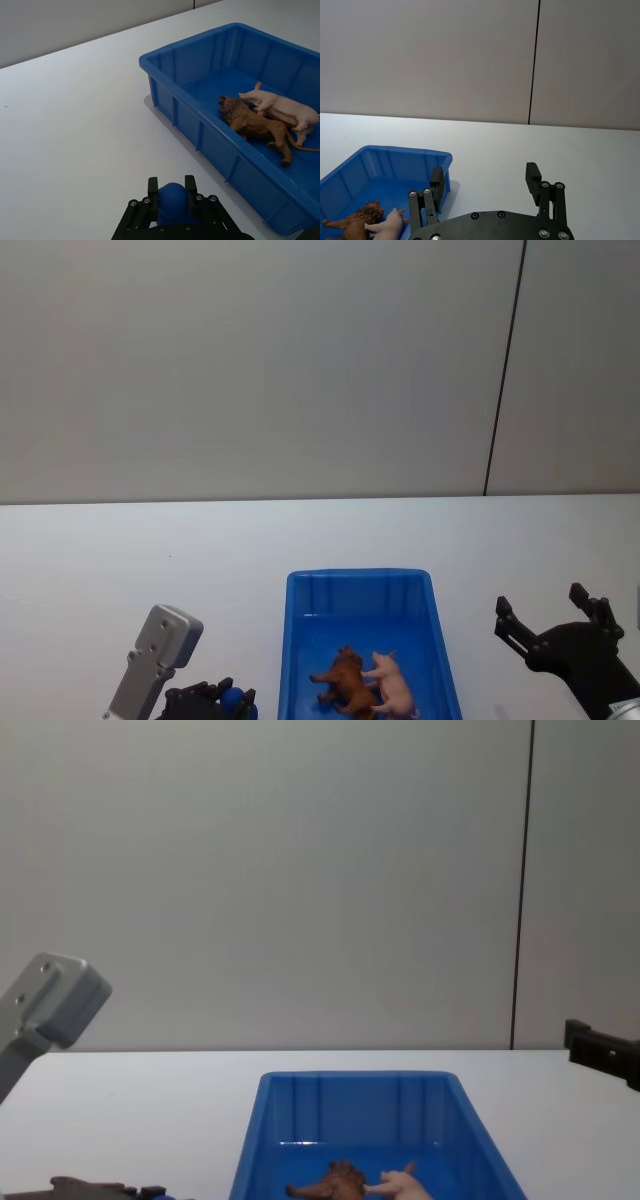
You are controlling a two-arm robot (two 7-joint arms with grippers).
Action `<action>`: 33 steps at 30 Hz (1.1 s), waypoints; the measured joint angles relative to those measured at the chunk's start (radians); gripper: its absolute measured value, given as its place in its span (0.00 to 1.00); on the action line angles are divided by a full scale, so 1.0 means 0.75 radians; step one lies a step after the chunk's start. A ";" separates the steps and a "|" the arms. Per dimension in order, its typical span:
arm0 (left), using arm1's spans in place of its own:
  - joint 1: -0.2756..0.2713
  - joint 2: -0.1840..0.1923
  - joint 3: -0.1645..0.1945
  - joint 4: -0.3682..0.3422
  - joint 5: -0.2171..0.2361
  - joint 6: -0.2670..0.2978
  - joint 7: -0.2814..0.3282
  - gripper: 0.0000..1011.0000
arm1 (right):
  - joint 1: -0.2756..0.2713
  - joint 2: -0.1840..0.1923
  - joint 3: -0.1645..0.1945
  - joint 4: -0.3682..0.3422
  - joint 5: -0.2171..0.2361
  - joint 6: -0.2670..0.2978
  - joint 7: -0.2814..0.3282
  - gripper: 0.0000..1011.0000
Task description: Pick up the two dolls from the table and place them into the box.
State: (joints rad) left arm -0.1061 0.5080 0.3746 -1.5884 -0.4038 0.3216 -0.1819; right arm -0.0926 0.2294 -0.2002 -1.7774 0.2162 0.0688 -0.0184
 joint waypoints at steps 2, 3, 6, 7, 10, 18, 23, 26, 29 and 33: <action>0.002 0.000 0.000 0.000 -0.003 -0.005 0.001 0.30 | 0.000 0.000 0.000 0.000 0.000 0.000 0.000 0.99; 0.004 0.000 0.000 -0.001 -0.007 -0.012 0.001 0.29 | 0.000 0.000 0.000 0.000 0.000 0.000 0.000 0.99; 0.008 -0.001 -0.002 -0.009 -0.015 -0.037 0.007 0.27 | 0.000 0.000 0.000 0.000 0.000 0.000 0.000 0.99; 0.008 -0.001 -0.002 -0.009 -0.015 -0.037 0.007 0.27 | 0.000 0.000 0.000 0.000 0.000 0.000 0.000 0.99; 0.009 -0.001 -0.006 -0.017 -0.018 -0.062 0.014 0.25 | 0.000 0.000 0.000 0.000 0.000 0.000 0.000 0.99; 0.005 -0.004 -0.018 -0.052 -0.018 -0.139 0.030 0.21 | 0.000 0.000 0.000 0.000 0.000 0.000 0.000 0.99; -0.008 -0.012 -0.024 -0.067 -0.010 -0.189 0.030 0.19 | 0.000 0.000 0.000 0.000 0.000 0.000 0.000 0.99; -0.024 -0.022 -0.026 -0.072 -0.006 -0.228 0.016 0.17 | 0.000 0.000 0.000 0.000 0.000 0.000 0.000 0.99; -0.040 -0.035 -0.027 -0.073 -0.004 -0.264 -0.011 0.16 | 0.000 0.000 0.000 0.000 0.000 0.000 0.000 0.99; -0.068 -0.057 -0.027 -0.066 -0.003 -0.307 -0.058 0.13 | 0.000 0.000 0.000 0.000 0.000 0.000 0.000 0.99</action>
State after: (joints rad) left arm -0.1573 0.4650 0.3543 -1.6380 -0.4063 0.0916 -0.2251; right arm -0.0926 0.2294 -0.2001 -1.7774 0.2162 0.0687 -0.0184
